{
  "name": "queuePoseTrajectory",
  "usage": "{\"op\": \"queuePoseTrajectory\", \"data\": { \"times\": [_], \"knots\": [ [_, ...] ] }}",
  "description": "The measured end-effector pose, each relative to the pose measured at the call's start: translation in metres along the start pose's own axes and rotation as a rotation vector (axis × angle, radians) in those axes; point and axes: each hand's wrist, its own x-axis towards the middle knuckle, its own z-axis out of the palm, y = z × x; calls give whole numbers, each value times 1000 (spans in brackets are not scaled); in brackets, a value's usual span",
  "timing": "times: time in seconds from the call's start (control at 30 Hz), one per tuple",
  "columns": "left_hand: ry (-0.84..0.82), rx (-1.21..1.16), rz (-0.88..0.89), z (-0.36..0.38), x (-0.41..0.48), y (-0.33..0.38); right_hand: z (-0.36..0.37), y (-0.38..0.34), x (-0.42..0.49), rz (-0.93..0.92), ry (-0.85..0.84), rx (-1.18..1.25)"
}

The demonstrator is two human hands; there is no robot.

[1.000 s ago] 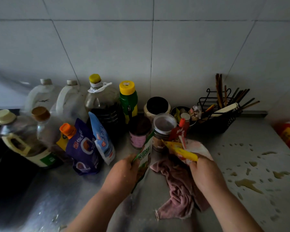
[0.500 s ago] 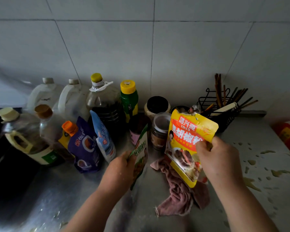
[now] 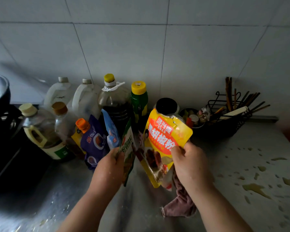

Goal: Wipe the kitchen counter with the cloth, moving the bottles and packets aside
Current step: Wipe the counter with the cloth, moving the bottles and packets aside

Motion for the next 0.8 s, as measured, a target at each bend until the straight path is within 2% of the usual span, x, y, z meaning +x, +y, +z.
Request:
{"op": "queuePoseTrajectory", "data": {
  "times": [0.13,0.3,0.4,0.67,0.8],
  "knots": [
    [12,38,-4,3,-1,-5,21,17,-9,31,-17,-109],
    [-39,-23,-17,15,-5,1,25,21,-12,-81,-144,-253],
    [-90,-21,25,25,-7,2,25,24,-11,-62,-174,-344],
    [-178,18,18,39,-3,6,21,36,-5,53,-266,-323],
    [-209,33,58,38,-1,5,26,27,-4,76,-243,-297]
  ]
}}
